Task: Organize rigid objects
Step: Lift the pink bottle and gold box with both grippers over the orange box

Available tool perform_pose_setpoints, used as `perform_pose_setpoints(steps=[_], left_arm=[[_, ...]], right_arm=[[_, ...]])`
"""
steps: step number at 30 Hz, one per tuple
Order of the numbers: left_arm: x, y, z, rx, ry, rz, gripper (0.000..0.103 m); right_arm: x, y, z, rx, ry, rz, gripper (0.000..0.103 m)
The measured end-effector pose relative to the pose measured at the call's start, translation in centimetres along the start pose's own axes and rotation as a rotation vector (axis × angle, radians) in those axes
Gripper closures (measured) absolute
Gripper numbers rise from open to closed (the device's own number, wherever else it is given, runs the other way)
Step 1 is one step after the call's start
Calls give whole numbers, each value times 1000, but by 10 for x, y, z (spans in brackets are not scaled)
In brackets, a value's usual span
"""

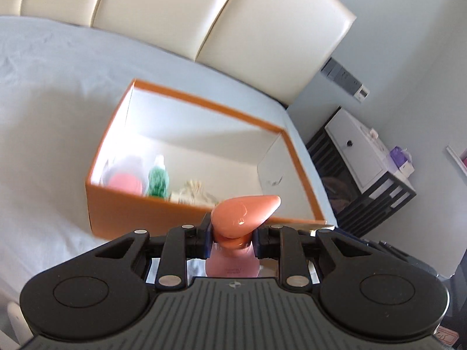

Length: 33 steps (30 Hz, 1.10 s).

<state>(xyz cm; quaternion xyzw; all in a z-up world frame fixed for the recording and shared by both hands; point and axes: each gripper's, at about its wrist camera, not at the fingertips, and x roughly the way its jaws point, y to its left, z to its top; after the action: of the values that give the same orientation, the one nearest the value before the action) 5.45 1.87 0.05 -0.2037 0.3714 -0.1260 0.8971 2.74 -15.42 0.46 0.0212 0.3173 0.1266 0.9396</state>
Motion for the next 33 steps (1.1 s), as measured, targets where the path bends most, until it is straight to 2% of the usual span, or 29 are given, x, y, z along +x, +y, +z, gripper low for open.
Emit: perform_pose_setpoints(steps=[8, 14, 21, 24, 28, 33], left_arm=[[-6, 1, 48, 27, -78, -7, 75], [16, 6, 76, 38, -94, 11, 75], [63, 17, 102, 78, -62, 76, 75], [80, 25, 108, 91, -56, 102, 75], [94, 29, 106, 121, -73, 138, 75], [114, 35, 100, 153, -42, 181, 75]], right_arm=[[4, -2, 37, 32, -57, 43, 45], [31, -2, 57, 37, -61, 32, 45], [76, -3, 70, 69, -7, 46, 45], [102, -5, 75, 94, 44, 39, 45], [132, -5, 79, 103, 105, 25, 45], [159, 1, 77, 67, 170, 2, 45]])
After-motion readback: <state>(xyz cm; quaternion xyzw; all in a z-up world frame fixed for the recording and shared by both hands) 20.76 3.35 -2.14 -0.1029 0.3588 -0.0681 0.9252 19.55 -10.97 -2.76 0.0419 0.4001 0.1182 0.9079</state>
